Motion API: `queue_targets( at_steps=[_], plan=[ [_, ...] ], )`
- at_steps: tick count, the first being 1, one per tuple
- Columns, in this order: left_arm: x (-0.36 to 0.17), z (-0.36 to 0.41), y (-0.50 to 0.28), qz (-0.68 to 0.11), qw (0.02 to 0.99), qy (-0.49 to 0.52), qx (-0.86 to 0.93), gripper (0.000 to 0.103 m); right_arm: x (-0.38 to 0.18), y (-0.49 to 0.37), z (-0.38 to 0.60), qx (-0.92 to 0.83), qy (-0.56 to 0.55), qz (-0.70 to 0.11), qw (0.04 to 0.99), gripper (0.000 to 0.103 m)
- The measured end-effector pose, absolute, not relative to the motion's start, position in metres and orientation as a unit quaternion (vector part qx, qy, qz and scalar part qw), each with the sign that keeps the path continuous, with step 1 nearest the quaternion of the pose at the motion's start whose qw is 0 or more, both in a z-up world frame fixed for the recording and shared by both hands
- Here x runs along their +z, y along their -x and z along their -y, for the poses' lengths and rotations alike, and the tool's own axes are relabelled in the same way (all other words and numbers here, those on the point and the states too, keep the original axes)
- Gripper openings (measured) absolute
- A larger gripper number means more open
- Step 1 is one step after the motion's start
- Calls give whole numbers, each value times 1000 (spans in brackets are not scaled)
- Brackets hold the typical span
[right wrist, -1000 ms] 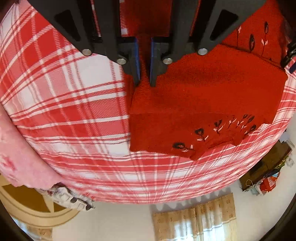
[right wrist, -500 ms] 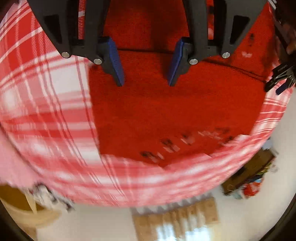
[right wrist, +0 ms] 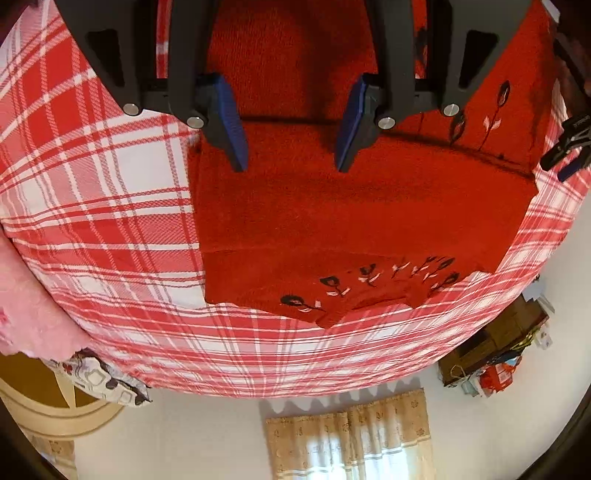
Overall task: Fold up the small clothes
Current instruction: 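Move the open left tool down the dress body to its hem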
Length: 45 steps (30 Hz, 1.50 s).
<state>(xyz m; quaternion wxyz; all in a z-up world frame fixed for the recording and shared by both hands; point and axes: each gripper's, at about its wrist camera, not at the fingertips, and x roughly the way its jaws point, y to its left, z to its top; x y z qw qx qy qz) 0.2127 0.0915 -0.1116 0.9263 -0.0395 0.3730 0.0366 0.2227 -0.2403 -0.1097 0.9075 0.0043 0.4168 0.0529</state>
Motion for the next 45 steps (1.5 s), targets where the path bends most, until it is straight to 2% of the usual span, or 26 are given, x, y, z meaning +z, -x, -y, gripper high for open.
queue_targets(
  at_steps=[10, 38, 42, 45],
  plan=[
    [-89, -69, -188, -361, 933, 14, 0, 103, -106, -180, 236, 63, -10, -428, 902, 50],
    [-118, -49, -113, -420, 906, 21, -55, 103, -116, -88, 232, 64, -5, -446, 893, 54],
    [-126, -51, -97, -437, 897, 26, -64, 98, -119, -71, 231, 67, -1, -450, 891, 54],
    [-132, -51, -87, -452, 888, 40, -75, 90, -123, -59, 230, 64, 1, -452, 890, 54]
  ],
)
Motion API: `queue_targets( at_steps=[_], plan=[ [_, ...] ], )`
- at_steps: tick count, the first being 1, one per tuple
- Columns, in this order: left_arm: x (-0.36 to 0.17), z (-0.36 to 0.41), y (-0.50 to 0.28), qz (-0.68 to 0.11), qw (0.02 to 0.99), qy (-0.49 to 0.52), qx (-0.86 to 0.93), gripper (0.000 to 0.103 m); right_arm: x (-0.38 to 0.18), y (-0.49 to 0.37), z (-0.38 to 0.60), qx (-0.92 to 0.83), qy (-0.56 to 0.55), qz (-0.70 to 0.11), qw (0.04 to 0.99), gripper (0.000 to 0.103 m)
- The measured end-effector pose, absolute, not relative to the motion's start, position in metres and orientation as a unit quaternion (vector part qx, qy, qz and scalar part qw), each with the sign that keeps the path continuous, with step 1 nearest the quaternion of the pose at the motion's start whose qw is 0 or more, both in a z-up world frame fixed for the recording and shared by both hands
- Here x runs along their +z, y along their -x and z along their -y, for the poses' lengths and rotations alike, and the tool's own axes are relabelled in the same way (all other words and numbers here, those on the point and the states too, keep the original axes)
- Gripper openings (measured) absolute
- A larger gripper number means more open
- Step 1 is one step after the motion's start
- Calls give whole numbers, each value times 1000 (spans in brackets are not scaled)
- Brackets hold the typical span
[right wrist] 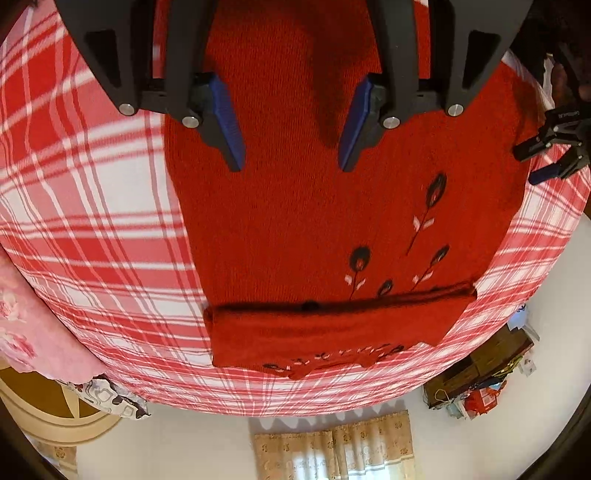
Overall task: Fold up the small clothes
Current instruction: 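Move the open left tool down the dress body to its hem, then close the left tool on the middle of the dress hem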
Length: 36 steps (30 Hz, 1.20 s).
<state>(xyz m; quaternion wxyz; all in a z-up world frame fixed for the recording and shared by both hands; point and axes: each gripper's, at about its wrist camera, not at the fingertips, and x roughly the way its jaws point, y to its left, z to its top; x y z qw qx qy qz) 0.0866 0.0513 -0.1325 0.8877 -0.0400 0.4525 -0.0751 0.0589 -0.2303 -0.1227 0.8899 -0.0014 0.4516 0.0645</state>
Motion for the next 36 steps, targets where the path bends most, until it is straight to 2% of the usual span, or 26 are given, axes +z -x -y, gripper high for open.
queue_targets(
  at_steps=[5, 9, 13, 18, 20, 21, 23, 31, 36],
  plan=[
    [-130, -47, -74, -458, 882, 50, -94, 77, -126, -40, 230, 65, 7, -452, 890, 54],
    [-129, -48, -62, -465, 875, 72, -110, 75, -127, -24, 233, 64, 7, -445, 893, 54],
    [-134, -45, -51, -482, 862, 87, -128, 64, -129, -14, 235, 61, 12, -433, 899, 55],
    [-135, -38, -44, -490, 859, 84, -127, 64, -128, -9, 235, 59, 15, -427, 902, 55],
    [-135, -37, -43, -492, 858, 83, -123, 60, -129, -8, 235, 60, 13, -426, 903, 55],
    [-136, -37, -42, -491, 858, 82, -124, 54, -129, -8, 236, 59, 12, -426, 903, 55],
    [-137, -38, -42, -492, 857, 84, -129, 9, -128, -7, 235, 59, 13, -424, 904, 55],
    [-115, -47, -31, -448, 880, 78, -139, 9, -115, 3, 256, 45, -7, -421, 906, 55],
    [-124, -51, -34, -458, 873, 87, -141, 9, -111, 17, 272, 45, -23, -428, 902, 55]
  ],
)
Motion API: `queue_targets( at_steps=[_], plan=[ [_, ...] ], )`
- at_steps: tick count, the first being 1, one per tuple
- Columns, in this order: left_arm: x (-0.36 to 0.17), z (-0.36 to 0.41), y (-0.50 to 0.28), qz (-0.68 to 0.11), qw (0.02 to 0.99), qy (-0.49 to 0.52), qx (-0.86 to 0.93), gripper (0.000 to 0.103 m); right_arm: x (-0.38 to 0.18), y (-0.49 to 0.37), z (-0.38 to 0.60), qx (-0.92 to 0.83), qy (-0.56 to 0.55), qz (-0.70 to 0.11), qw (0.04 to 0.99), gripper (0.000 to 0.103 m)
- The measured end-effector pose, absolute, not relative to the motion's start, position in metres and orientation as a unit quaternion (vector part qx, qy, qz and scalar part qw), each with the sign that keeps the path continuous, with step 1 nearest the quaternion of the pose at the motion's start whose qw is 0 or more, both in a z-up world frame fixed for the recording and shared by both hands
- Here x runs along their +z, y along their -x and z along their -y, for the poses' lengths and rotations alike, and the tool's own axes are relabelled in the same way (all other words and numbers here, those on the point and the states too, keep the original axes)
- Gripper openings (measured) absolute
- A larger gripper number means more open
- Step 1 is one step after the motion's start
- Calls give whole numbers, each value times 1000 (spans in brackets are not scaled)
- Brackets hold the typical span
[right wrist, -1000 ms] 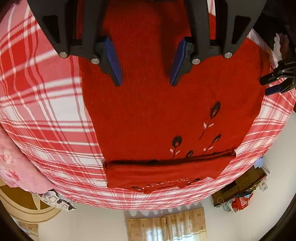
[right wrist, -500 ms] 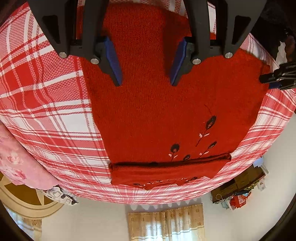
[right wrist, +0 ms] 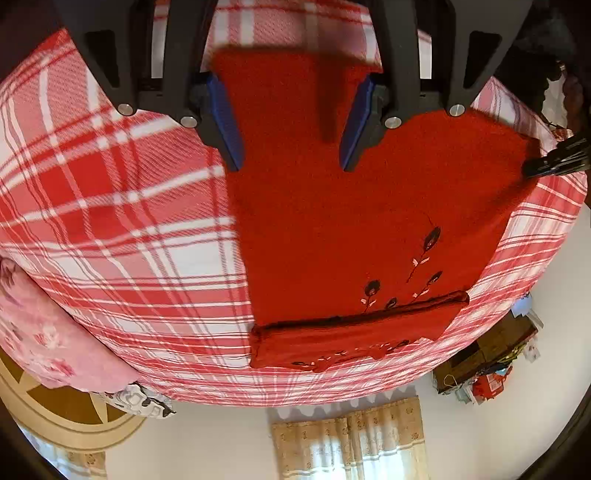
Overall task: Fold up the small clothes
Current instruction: 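Close the left tool on the middle of the dress hem, then lift the hem with the left tool and fold it up toward the collar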
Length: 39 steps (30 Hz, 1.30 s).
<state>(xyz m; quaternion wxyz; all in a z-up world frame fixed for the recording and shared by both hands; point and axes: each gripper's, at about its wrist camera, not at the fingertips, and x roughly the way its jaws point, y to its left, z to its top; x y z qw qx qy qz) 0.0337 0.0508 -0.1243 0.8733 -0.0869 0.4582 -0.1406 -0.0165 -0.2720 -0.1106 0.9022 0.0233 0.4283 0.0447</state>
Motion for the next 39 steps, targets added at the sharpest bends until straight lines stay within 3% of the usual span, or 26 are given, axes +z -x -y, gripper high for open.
queue_targets(
  at_steps=[11, 12, 14, 16, 32, 39],
  plan=[
    [-126, -54, -29, -459, 871, 99, -143, 9, -113, 32, 293, 38, -62, -445, 893, 54],
    [-126, -54, -29, -459, 871, 100, -143, 9, -115, 33, 294, 52, -73, -450, 889, 51],
    [-125, -55, -28, -457, 872, 101, -145, 9, -118, 35, 294, 61, -81, -457, 884, 24],
    [-122, -56, -26, -451, 874, 104, -148, 8, -121, 37, 298, 55, -84, -458, 883, 9],
    [-96, -67, -10, -415, 887, 117, -163, 8, -98, 60, 306, 133, -153, -407, 891, 6],
    [-114, -76, -18, -438, 874, 137, -161, 8, -100, 53, 332, 138, -230, -391, 880, 6]
  ],
)
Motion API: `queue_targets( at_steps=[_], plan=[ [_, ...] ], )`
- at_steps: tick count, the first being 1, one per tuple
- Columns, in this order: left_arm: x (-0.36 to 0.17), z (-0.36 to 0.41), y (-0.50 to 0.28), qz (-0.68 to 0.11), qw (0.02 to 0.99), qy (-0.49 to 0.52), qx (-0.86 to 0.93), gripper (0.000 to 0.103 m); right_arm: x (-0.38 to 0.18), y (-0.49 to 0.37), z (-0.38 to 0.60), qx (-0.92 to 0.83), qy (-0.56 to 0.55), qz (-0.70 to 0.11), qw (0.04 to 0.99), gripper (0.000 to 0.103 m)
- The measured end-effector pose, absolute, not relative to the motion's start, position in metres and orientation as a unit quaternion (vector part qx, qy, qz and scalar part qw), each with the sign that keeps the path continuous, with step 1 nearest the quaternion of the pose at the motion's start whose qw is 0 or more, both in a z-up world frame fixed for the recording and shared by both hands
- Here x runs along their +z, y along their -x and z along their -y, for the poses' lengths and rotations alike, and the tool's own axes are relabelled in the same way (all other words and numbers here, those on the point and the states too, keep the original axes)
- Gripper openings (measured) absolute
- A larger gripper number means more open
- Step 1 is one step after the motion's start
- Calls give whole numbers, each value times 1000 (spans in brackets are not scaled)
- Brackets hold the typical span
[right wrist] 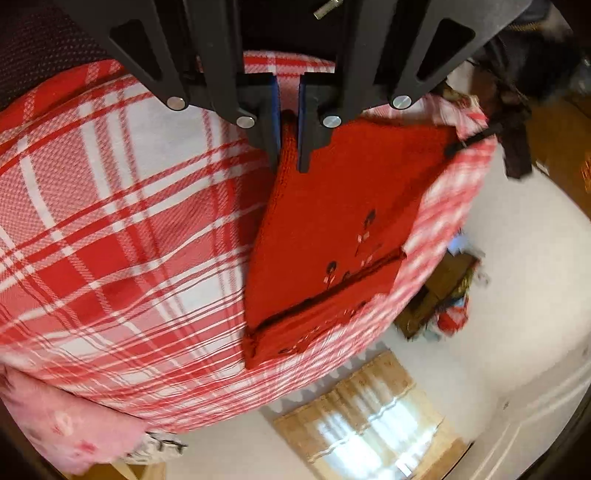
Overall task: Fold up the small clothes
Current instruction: 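Lift the hem with the left tool and fold it up toward the collar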
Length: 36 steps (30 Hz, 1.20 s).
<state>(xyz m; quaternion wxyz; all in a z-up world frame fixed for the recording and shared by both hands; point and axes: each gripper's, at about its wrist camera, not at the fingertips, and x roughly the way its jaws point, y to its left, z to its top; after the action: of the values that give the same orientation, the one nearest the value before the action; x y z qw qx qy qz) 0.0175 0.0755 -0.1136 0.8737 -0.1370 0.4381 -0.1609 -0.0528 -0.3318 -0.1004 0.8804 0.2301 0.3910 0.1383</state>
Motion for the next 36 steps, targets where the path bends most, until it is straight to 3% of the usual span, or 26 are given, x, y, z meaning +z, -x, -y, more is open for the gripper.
queue_targets(
  at_steps=[15, 36],
  plan=[
    [-49, -75, -62, -376, 894, 143, -200, 8, -31, -6, 338, 126, -238, -298, 916, 6],
    [-25, -110, -165, -358, 900, 183, -169, 8, 21, -146, 315, 101, -188, -275, 938, 6]
  ],
)
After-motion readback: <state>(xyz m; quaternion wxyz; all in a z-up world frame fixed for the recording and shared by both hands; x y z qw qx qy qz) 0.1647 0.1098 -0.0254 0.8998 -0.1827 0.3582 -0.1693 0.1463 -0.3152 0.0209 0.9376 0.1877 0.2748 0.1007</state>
